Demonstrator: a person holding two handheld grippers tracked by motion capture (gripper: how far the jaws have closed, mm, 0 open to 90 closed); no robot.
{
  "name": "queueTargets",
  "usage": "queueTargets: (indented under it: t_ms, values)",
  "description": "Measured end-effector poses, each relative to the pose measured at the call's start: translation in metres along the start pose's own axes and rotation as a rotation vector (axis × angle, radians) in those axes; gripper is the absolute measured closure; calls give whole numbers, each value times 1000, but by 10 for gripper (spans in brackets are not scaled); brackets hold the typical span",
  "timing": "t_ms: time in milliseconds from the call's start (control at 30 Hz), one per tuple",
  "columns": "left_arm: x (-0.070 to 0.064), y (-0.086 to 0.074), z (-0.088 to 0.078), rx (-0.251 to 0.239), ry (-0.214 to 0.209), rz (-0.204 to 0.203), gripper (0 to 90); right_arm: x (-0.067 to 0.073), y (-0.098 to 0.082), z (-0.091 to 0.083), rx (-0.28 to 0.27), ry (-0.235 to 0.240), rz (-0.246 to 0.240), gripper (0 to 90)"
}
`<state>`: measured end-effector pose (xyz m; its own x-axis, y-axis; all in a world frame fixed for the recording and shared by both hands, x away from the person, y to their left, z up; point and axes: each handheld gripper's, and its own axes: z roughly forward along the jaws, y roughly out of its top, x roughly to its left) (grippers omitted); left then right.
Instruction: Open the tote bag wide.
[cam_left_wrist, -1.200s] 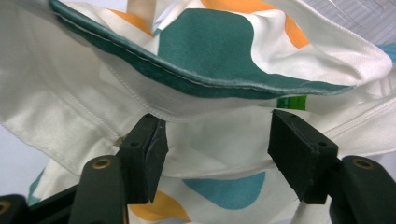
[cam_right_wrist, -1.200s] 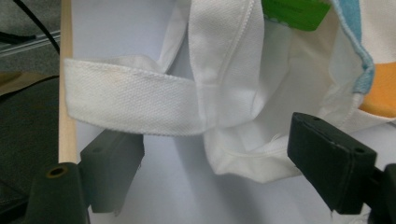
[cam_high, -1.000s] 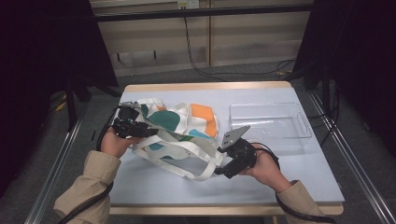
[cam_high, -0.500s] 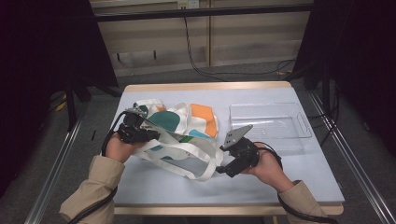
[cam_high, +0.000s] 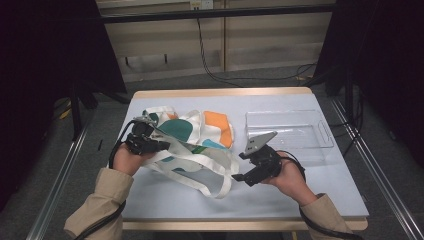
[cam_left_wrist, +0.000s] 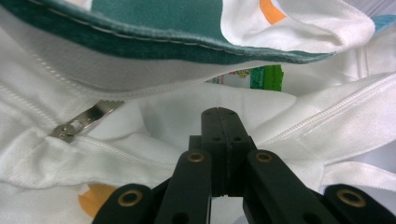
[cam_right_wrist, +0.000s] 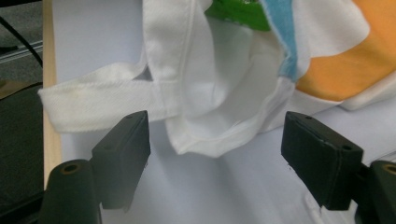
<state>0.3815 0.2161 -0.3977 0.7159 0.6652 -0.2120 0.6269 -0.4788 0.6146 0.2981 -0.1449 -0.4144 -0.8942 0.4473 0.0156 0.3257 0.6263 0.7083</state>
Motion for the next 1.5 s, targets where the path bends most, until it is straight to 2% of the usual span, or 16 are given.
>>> queueTargets:
  t_ms: [167,200,333,367,500,600,733,833,900,933,967,1000,1100,1167,1300,1500]
  values:
    - [-1,0,1,13,-17,14,900,-8,14,-1,-37,-18,17,290]
    - [-1,-1,2,6,-16,6,900,-10,18,0,-45,-12,17,298]
    - [-1,-3,3,8,-14,3,900,-14,36,11,-52,-14,-7,359]
    - [-2,-4,3,10,-14,-1,900,-15,46,19,-45,-14,-28,373]
    - [-3,-7,2,7,-10,7,900,-16,58,31,-32,-20,-33,399]
    - [-4,-10,2,-2,-17,-4,900,-20,68,42,-23,-7,-40,452]
    - [-4,-13,0,-4,-16,6,900,-23,79,53,-6,-16,-62,504]
    - [-6,-16,-1,-12,-10,1,900,-26,84,59,13,-44,-57,574]
    - [-9,-18,-1,-17,-6,4,900,-28,87,62,14,-55,-44,653]
    - [-9,-19,-1,-20,-10,4,900,-28,89,63,30,-76,-51,707]
    - [-9,-20,-1,-18,-6,4,900,-28,90,63,33,-87,-57,794]
    - [-9,-21,-1,-17,-8,-1,900,-29,91,63,31,-88,-59,812]
    - [-9,-23,0,-22,-19,-10,900,-31,95,62,41,-69,-36,877]
    - [-8,-23,0,-18,-22,-14,900,-32,95,62,46,-62,-32,880]
    - [-8,-23,-2,-7,-6,-1,900,-40,96,59,43,-29,29,887]
    - [-9,-26,-3,-2,5,-1,900,-49,100,56,44,-35,52,889]
